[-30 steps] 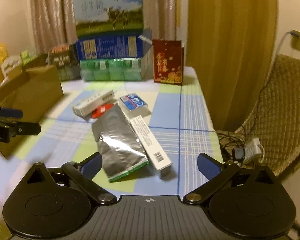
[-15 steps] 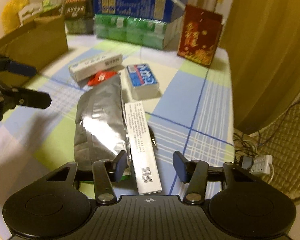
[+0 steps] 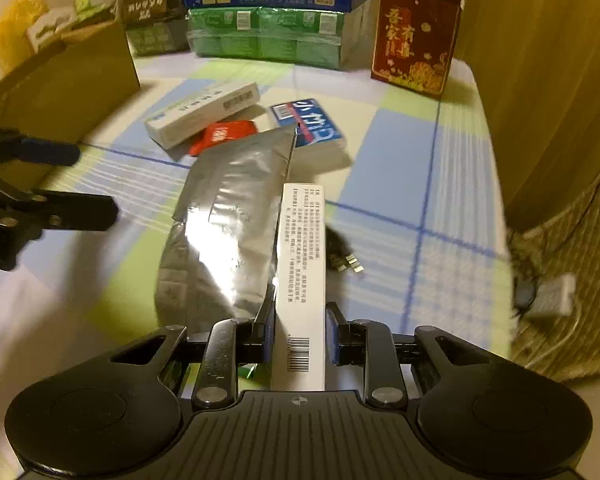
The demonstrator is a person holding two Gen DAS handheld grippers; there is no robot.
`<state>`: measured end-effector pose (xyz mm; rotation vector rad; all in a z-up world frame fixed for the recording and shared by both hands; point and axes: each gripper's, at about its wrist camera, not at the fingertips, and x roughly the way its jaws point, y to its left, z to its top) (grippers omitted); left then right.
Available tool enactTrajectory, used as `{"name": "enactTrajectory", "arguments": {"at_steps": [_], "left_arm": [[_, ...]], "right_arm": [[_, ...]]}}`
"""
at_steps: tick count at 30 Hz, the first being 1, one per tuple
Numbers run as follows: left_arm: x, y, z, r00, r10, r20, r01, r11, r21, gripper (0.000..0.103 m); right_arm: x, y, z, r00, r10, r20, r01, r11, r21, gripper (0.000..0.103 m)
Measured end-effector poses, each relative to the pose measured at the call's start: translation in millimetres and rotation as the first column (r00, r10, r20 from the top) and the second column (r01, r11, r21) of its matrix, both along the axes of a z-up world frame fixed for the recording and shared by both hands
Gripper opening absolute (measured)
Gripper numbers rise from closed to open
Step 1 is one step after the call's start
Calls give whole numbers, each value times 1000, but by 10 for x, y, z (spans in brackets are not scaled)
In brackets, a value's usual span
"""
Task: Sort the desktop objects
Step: 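Grasp the long white medicine box with the right tool while the left tool grasps the silver foil bag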
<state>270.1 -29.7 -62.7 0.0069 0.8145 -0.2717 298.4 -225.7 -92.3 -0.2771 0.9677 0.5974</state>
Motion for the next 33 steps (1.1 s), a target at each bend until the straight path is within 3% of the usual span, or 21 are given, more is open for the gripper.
{"name": "enactTrajectory", "arguments": {"at_steps": [6,15,19,24,26,31,33], "left_arm": [[-57,39,23,1000,-2,0,2,1000,1,100],[132,-152,-77,999,-2,-49,1,1000,-5,100],[273,-294,-204,994,18,-108,-18,1000,-2,100],[376,-393,-366,989,34,-143,-26,998,56,99],[394,-381,-398,989,40,-140,-31,997,69,92],[357,-333,-393,988,-11,-152,22,997,71,61],[301,-328,-376,987,-32,-154,46,995,84,58]], "right_arm": [[-263,103,51,998,14,-66,-7,995,103,23],[-302,-143,162,991,-134,27,131,987,96,23],[-321,-224,86,986,-161,40,156,982,107,23],[-316,-199,-14,988,-143,48,138,985,102,23],[-297,-208,-23,988,-145,52,139,984,112,24],[-200,-158,-84,987,-155,52,148,981,121,34],[-176,-133,-126,986,-160,44,154,981,121,35]]}}
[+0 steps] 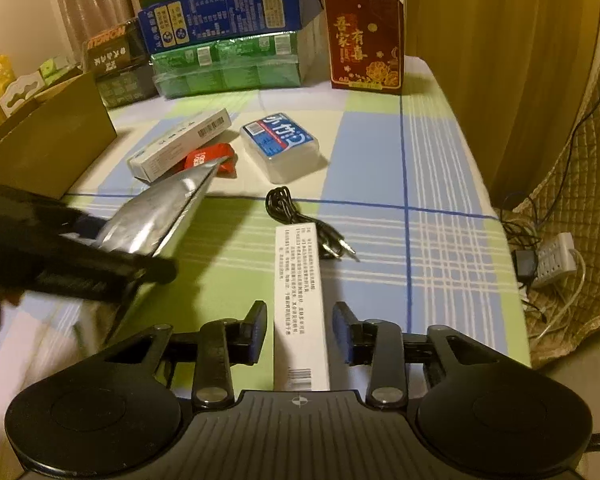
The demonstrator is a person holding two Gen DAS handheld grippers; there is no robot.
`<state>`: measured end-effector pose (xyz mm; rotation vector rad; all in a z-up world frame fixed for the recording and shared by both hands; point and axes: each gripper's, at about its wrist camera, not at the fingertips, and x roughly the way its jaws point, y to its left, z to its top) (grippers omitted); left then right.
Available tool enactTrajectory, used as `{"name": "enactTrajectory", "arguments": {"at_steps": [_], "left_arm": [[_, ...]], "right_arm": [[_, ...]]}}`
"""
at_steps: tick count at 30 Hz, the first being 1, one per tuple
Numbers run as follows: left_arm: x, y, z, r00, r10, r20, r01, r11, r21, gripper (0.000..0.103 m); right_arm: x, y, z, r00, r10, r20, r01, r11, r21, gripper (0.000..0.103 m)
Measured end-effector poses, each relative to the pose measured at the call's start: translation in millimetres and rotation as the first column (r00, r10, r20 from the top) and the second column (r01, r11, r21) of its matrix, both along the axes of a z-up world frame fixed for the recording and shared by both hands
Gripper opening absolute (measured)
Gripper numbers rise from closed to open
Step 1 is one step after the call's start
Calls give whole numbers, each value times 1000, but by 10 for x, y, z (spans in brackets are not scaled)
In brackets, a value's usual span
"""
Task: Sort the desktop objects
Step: 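Grasp the long white medicine box with the right tool while the left tool grasps the silver foil bag, then lift and carry the white box and foil bag toward the cardboard box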
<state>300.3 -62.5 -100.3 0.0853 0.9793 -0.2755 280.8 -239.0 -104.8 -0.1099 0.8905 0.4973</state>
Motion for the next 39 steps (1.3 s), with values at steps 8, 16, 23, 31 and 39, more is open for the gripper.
{"name": "enactTrajectory", "arguments": {"at_steps": [8,16,23,31,39], "left_arm": [[-525,224,63,998,-58,-4,59,998,29,55],[-644,410,102,997,-71,-34,71,997,-2,70],[-511,384,69,996,-58,-62,58,998,-10,72],[-440,375,-33,993,-57,-106,56,998,-9,73],[-457,364,-86,992,-57,-113,56,998,-14,61]], "right_arm": [[-109,131,-107,998,44,-53,-45,999,-27,31],[-186,125,-122,997,45,-61,-45,999,3,28],[-150,151,-133,997,50,-50,-50,999,3,34],[-142,241,-149,997,74,-26,-75,997,-31,39],[-140,349,-174,996,86,0,-86,993,-76,37]]}}
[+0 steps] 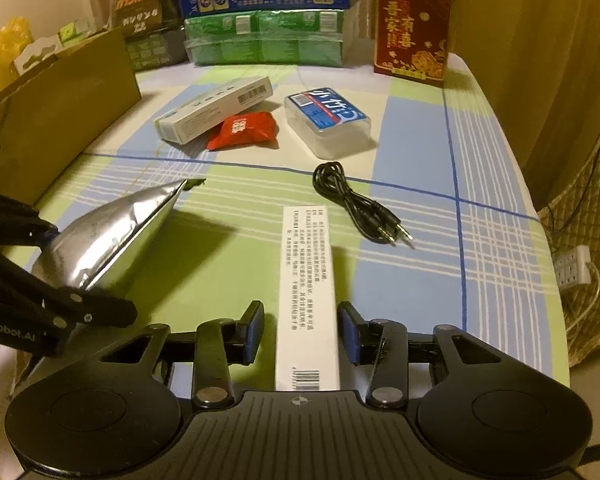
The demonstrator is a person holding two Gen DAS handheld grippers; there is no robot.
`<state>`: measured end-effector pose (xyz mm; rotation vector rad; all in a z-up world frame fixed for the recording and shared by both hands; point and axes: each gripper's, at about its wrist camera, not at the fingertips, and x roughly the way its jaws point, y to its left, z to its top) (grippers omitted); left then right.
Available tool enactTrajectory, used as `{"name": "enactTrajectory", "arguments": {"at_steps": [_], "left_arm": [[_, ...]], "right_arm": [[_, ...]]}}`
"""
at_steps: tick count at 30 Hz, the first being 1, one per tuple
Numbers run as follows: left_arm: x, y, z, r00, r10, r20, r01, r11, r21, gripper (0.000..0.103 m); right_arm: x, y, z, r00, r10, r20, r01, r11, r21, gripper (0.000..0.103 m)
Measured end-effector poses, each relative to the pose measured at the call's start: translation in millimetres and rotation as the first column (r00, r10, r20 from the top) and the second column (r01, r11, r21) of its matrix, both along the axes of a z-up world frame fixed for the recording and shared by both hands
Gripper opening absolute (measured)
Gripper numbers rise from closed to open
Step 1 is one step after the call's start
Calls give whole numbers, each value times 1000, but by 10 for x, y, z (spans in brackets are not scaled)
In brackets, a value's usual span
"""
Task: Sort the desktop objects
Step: 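Lift and carry the white box and foil bag toward the cardboard box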
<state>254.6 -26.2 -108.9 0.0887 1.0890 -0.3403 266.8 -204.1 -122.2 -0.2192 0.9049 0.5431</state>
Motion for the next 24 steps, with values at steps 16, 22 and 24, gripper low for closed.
{"name": "enactTrajectory", "arguments": {"at_steps": [16,22,24], "left_arm": [[-136,99,141,1000,-19,3,19,1000,-1,49],[-246,156,278,1000,-27,14,26,999,26,49],[-303,177,323,999,-31,16,31,999,34,49]], "right_arm": [[-135,-46,126,999,-29,29,28,998,61,23],[-392,-92,217,997,-71,21,68,992,103,23],[-540,-69,272,997,-71,21,68,991,117,23]]}}
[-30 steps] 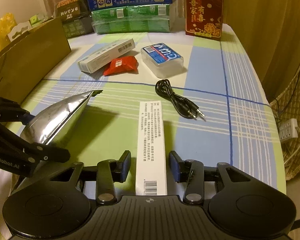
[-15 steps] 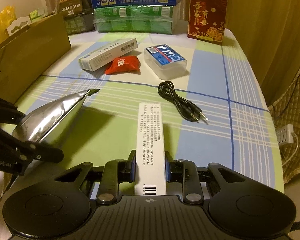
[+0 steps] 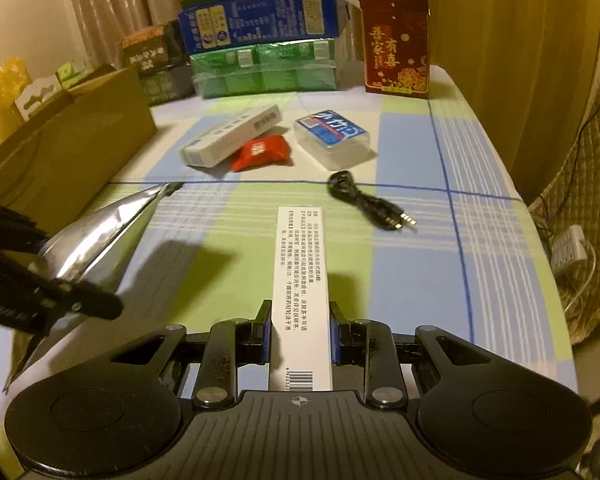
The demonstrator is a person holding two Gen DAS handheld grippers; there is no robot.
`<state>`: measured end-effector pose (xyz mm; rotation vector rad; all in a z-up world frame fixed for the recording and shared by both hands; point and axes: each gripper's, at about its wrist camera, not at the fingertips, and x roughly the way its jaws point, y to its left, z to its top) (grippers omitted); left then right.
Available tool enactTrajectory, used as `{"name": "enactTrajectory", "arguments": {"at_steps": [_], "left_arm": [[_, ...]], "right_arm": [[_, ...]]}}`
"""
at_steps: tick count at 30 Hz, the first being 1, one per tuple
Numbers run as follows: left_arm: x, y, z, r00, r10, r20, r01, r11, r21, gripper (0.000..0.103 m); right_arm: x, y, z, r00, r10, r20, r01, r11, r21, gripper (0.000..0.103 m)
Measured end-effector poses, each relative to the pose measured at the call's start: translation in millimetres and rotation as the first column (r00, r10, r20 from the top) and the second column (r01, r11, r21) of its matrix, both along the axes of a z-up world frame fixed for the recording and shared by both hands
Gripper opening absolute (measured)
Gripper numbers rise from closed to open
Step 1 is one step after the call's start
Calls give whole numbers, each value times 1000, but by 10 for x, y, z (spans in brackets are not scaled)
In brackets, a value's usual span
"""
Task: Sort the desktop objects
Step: 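Lift and carry the white box and foil bag toward the cardboard box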
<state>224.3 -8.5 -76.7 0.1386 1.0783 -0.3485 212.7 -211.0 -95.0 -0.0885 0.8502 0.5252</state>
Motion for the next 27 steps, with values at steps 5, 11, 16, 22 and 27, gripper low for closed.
{"name": "enactTrajectory", "arguments": {"at_steps": [5,11,16,22,27], "left_arm": [[-189,57,165,1000,-3,16,3,1000,5,49],[-456,219,469,998,17,60,-18,1000,6,49],[-660,443,766,993,49,107,-51,999,13,49],[-885,808,1030,981,103,161,-108,994,23,49],[-1033,1143,1210,970,143,199,-154,987,40,49]], "right_arm": [[-312,123,167,1000,-3,1,3,1000,14,23],[-627,406,469,998,52,36,-53,998,23,23],[-785,739,794,990,117,83,-121,992,40,23],[-891,1190,1089,973,196,121,-202,978,42,23],[-938,1534,1217,960,246,129,-253,967,40,23]]}}
